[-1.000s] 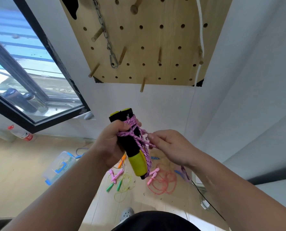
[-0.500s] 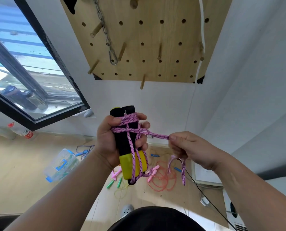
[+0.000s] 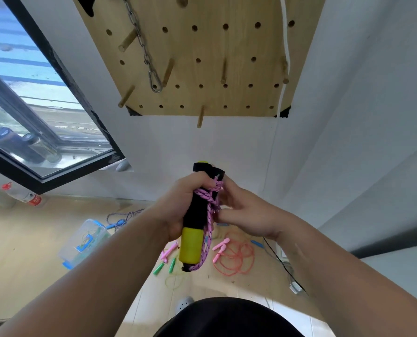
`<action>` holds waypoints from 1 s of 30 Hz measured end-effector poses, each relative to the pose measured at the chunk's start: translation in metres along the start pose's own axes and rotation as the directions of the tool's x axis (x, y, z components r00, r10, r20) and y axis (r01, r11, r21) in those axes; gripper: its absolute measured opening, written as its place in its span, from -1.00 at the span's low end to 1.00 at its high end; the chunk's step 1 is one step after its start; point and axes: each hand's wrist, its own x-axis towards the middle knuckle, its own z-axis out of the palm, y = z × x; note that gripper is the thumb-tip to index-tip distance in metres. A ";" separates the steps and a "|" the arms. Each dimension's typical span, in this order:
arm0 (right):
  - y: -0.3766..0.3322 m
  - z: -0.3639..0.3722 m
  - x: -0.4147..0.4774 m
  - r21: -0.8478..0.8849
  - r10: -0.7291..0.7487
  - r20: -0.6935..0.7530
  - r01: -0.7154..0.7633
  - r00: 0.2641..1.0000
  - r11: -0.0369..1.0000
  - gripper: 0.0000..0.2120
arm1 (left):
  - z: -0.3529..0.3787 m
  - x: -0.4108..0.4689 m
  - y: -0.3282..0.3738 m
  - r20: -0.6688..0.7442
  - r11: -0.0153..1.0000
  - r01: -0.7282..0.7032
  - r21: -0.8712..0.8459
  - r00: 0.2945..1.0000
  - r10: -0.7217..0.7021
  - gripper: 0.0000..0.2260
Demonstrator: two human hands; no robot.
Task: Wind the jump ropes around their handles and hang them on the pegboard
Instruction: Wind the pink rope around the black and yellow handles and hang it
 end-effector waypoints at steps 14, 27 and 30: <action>0.011 0.008 0.018 -0.316 -0.055 -0.505 -0.125 0.862 0.940 -0.71 | -0.001 0.010 -0.018 0.021 0.963 -0.077 0.259 0.997 0.074 -0.53; 0.012 -0.032 -0.016 0.470 -0.029 0.084 -0.014 0.996 0.883 -0.79 | -0.029 -0.005 -0.006 0.229 0.982 -0.170 0.081 0.962 0.148 -0.59; 0.018 -0.044 -0.021 0.418 -0.064 0.223 -0.036 0.973 0.908 -0.70 | -0.035 -0.006 -0.007 0.414 0.992 -0.115 0.057 0.907 0.081 -0.56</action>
